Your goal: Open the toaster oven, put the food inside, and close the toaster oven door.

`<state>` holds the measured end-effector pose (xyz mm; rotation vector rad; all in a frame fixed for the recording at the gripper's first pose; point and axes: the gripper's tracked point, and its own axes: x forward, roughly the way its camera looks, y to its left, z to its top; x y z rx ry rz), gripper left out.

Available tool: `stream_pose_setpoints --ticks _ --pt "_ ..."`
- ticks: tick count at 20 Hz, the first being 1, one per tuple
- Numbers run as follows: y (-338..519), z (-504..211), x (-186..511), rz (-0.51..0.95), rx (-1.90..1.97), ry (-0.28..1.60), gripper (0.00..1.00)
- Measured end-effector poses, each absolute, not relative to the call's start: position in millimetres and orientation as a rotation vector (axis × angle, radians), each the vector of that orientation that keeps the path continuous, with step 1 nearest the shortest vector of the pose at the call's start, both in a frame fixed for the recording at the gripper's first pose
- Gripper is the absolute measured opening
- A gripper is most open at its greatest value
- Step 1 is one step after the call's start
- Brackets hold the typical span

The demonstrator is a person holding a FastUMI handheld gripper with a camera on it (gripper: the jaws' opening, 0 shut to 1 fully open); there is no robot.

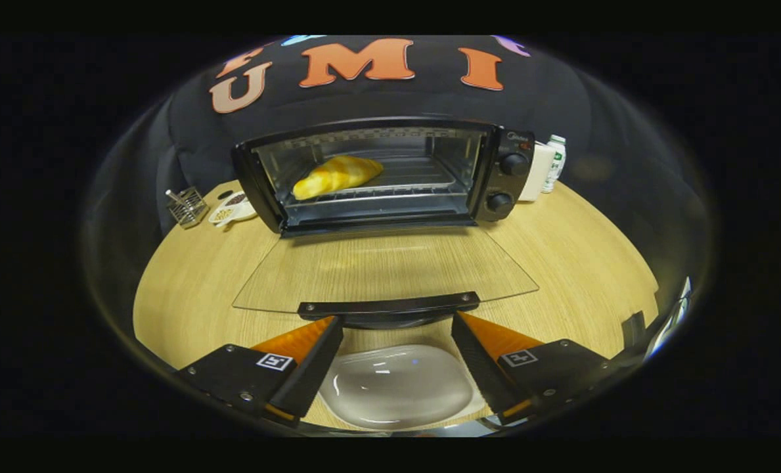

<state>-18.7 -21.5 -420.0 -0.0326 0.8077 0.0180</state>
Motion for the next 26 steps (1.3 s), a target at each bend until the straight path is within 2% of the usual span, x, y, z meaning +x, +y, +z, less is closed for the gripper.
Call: stream_pose_setpoints --ticks 17,26 --pt "-2.5 -322.4 39.5 0.037 0.030 0.624 0.99" --pt "5.1 -321.7 81.2 0.017 0.037 0.596 1.00"
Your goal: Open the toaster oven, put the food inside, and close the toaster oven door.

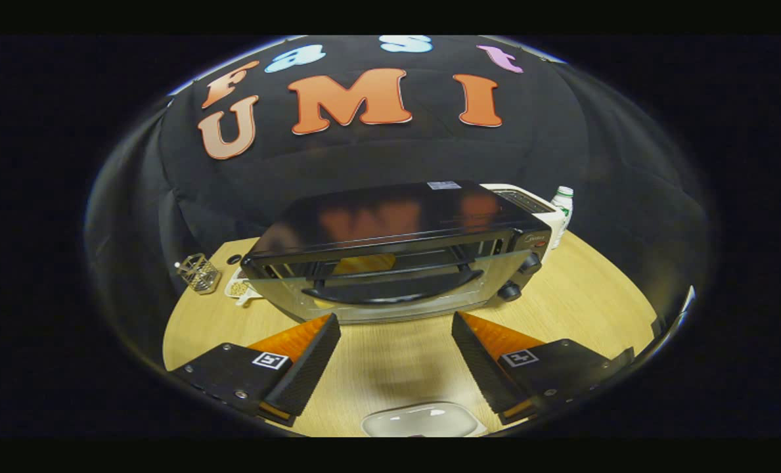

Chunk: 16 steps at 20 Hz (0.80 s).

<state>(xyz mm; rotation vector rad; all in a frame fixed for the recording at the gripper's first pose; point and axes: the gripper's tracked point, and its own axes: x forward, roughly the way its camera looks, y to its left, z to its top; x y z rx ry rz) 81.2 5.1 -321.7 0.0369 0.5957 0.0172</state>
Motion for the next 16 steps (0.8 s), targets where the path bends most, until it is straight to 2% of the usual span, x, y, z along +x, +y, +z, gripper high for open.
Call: stream_pose_setpoints --ticks 8,16 --pt "1.0 -288.6 91.9 0.026 0.086 0.560 1.00" --pt "-11.8 -188.7 89.1 0.004 0.066 0.392 0.99"
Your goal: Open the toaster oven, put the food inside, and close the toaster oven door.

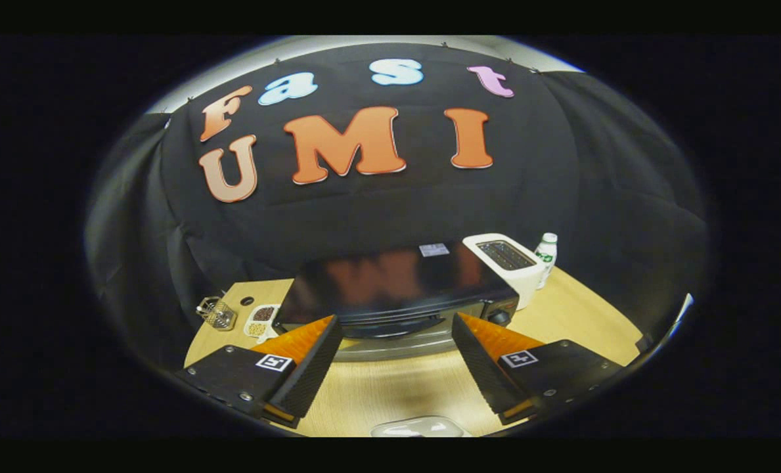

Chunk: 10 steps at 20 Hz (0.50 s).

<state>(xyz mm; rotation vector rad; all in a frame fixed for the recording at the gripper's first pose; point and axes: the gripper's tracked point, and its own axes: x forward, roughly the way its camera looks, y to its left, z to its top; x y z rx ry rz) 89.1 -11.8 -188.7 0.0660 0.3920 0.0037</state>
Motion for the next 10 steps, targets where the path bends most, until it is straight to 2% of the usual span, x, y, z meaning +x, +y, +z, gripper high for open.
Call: stream_pose_setpoints --ticks 10 --pt "3.3 -78.4 53.0 0.028 0.031 0.177 0.99"
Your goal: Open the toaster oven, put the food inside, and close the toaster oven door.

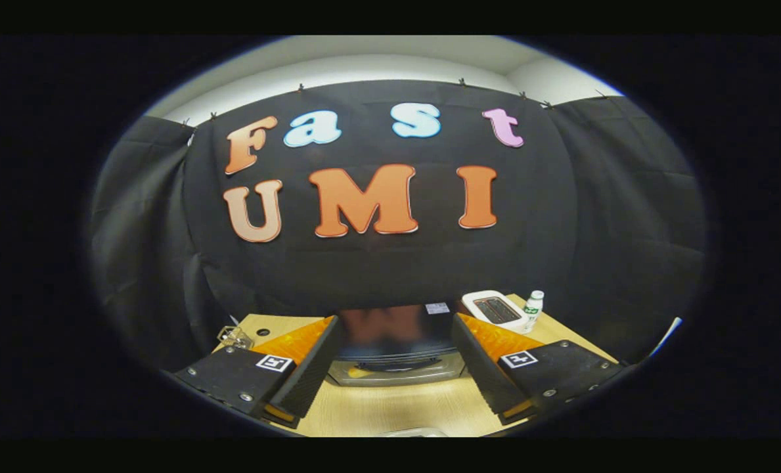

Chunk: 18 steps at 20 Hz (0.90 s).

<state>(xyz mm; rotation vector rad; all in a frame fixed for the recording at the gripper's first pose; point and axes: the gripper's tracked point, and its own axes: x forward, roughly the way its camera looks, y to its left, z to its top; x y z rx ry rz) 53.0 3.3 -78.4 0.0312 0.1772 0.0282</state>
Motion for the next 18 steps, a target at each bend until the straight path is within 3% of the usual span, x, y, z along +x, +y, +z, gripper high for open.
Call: stream_pose_setpoints --ticks 18 --pt "7.2 -46.3 15.7 0.017 0.036 0.116 0.99"
